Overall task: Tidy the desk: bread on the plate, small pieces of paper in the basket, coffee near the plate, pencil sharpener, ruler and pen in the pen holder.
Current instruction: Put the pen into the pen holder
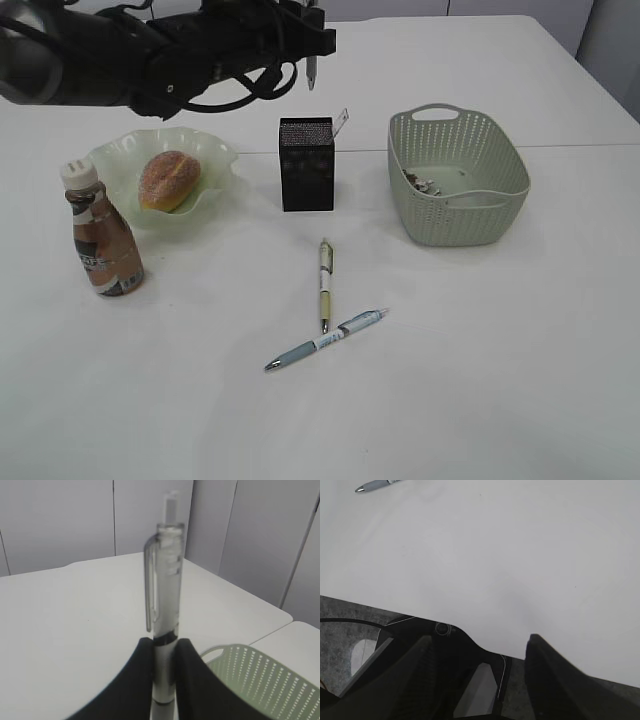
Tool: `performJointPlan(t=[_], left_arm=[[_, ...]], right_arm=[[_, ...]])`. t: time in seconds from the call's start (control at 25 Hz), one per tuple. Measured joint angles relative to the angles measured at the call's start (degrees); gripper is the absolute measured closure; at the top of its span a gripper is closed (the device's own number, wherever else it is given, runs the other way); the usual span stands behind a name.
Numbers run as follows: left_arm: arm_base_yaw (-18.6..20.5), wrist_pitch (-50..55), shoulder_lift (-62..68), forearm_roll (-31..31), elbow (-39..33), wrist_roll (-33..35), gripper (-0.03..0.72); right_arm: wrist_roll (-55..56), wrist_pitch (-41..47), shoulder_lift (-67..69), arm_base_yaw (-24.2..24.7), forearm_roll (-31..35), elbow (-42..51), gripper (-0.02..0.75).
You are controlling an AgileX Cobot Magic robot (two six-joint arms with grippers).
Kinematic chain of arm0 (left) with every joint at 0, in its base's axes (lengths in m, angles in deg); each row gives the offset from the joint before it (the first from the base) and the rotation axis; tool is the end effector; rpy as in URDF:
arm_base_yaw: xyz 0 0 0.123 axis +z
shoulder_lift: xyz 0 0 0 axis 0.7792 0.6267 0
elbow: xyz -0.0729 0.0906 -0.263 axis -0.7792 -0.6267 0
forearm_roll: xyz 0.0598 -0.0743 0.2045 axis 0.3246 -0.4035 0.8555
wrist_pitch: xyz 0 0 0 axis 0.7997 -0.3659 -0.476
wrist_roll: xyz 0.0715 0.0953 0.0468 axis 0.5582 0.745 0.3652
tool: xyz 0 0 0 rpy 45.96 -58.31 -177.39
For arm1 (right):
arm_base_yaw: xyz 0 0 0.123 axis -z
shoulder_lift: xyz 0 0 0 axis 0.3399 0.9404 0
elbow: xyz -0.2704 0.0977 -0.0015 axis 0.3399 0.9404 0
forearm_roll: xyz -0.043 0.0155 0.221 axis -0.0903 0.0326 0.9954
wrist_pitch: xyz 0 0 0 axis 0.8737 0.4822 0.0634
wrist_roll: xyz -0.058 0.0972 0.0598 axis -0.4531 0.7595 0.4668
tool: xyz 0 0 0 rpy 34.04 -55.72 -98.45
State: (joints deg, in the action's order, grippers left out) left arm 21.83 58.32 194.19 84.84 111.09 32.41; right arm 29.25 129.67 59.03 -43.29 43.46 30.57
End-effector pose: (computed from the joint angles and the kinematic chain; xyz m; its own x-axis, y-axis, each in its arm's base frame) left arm 0.4451 -0.2663 0.2689 -0.1245 -0.0356 -0.9916 0.5728 0.8135 -0.1012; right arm 0.1120 0.0532 0.2993 -0.9081 -0.1459 -0.3925 -0.2094 0.9699 0.1240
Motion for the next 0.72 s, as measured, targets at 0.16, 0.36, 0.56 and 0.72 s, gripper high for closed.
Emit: performJointPlan(t=[0.16,0.36,0.56,0.72], left_arm=[[0.4,-3.97,2.14,0.0,0.0,0.0,0.624],[0.85,-7.0,5.31,0.0,-0.1,0.0,0.623],[1.32,-8.02,8.04,0.0,0.17,0.0,0.622],[1.95,-9.25,9.39,-0.2,0.55,0.0,0.622]], right_arm=[[0.0,0.0,0.0,0.0,0.0,0.0,0.289],[0.0,0.0,0.0,0.0,0.0,0.0,0.29],[0.0,0.0,0.0,0.0,-0.2,0.0,0.29],[0.0,0.0,0.0,0.0,-0.38,0.0,0.289]])
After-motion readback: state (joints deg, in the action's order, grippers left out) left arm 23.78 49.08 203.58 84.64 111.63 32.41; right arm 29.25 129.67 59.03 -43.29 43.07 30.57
